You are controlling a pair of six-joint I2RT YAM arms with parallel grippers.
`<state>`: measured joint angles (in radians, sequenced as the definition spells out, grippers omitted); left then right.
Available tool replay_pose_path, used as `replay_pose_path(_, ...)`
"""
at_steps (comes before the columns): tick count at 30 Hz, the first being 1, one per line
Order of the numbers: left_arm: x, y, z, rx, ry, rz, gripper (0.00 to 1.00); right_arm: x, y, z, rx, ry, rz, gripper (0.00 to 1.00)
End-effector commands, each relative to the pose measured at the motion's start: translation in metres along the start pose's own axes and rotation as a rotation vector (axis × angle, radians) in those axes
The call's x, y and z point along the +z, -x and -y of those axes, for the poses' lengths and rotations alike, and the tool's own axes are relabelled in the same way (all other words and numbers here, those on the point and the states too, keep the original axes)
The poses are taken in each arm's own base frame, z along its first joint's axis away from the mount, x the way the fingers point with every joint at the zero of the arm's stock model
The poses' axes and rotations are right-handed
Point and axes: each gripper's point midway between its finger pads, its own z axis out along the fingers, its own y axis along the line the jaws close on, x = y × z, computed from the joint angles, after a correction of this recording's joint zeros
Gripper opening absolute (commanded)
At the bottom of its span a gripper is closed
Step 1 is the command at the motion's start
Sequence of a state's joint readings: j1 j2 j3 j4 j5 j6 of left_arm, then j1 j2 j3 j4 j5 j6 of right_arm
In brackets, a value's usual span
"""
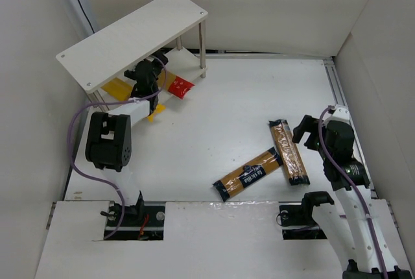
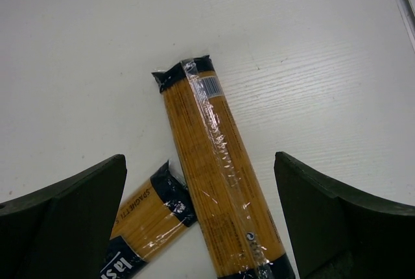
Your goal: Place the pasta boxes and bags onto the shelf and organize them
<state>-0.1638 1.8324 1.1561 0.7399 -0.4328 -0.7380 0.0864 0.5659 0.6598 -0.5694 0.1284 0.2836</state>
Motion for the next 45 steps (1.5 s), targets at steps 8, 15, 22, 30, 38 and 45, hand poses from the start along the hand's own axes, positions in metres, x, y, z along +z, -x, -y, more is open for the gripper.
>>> replay_pose_path(8, -0.190, -0.090, 0.115, 0.354, -0.891, -0.547, 1.00, -0.008, 0.026, -0.016, -0.015, 0.075, 0.073, 1.00)
replay_pose_path(15, -0.345, -0.178, 0.088, 0.806, -0.980, -0.826, 1.00, -0.006, 0.027, -0.017, -0.014, 0.078, 0.083, 1.00)
replay_pose_path(22, -0.437, -0.215, 0.054, 0.892, -1.195, -1.041, 1.00, -0.005, 0.023, -0.017, -0.015, 0.087, 0.081, 1.00)
replay_pose_path(30, -0.485, -0.267, 0.029, 1.117, -1.206, -1.117, 1.00, -0.007, 0.023, -0.020, -0.023, 0.111, 0.095, 1.00)
replay_pose_path(38, -0.485, -0.307, 0.006, 1.210, -1.072, -1.196, 1.00, -0.012, 0.023, -0.023, -0.023, 0.134, 0.107, 1.00)
replay_pose_path(45, -0.471, -0.335, -0.021, 1.418, -0.835, -1.141, 0.90, -0.014, 0.024, -0.023, -0.022, 0.137, 0.117, 1.00)
